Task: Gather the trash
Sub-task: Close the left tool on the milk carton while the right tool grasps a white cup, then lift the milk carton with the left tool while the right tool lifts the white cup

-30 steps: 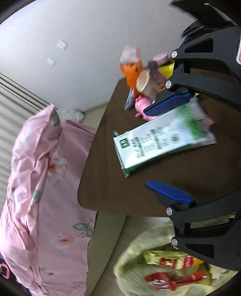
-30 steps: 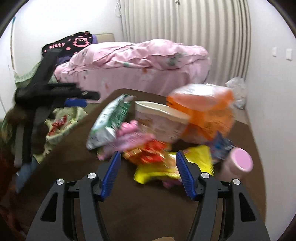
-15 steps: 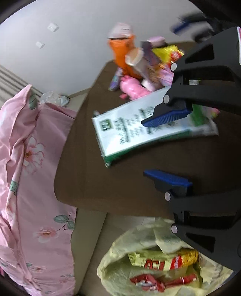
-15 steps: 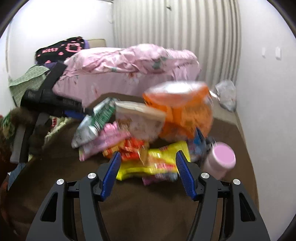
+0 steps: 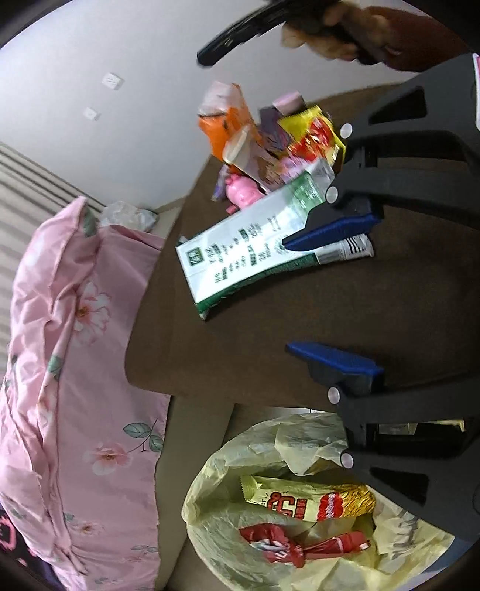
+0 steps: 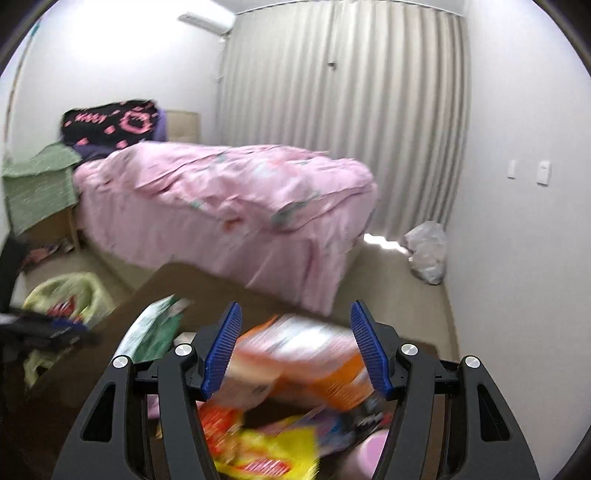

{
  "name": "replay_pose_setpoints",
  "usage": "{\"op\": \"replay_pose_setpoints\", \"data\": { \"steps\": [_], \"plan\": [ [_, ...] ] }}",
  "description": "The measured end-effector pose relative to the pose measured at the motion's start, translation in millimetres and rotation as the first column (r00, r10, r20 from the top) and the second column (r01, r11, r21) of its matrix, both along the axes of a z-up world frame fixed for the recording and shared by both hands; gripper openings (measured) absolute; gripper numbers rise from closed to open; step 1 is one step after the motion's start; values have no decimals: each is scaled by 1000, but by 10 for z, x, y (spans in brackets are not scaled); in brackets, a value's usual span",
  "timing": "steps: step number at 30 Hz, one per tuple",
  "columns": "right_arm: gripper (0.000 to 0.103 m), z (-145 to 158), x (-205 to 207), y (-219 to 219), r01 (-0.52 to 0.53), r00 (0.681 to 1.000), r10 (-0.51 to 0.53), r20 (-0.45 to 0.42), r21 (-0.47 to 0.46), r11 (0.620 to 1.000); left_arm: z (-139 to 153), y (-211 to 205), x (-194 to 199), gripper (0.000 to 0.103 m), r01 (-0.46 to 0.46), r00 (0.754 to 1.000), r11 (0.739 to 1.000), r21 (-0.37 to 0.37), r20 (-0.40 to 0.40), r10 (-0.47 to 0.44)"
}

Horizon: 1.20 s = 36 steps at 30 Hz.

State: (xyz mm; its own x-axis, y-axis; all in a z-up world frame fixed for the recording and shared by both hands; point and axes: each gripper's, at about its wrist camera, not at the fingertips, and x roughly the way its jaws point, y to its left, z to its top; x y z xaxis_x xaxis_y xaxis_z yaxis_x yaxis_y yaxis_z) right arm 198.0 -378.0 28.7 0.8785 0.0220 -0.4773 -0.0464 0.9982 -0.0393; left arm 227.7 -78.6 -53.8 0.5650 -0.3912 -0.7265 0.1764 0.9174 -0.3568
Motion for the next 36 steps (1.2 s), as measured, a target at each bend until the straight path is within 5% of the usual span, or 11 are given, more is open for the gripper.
{"op": "replay_pose_setpoints", "data": {
  "steps": [6, 12, 20, 29, 33, 36],
  "plan": [
    [56, -555, 532, -280, -72, 947, 150, -286, 266, 961, 55, 52, -56, 51, -4, 1000, 1000, -30, 14, 4],
    [38, -740, 121, -61, -156, 929, 262, -262, 365, 918, -4, 103, -26, 52, -19, 1000, 999, -37, 1, 19],
    [20, -611, -280, 139, -221, 910, 322, -260, 353, 909, 39, -72, -77, 52, 41, 999, 998, -39, 22, -40],
    [16, -814, -788, 344, -284, 836, 426, -347, 392, 875, 108, -150, -121, 53, 67, 997, 997, -36, 49, -65],
    [17, -598, -973, 353, -299, 884, 382, -270, 302, 905, 120, -159, -148, 53, 67, 997, 997, -33, 51, -66],
    [35, -351, -1008, 402, -309, 922, 345, -176, 203, 929, 112, -149, -159, 53, 59, 997, 998, -30, 49, -57]
  ]
}}
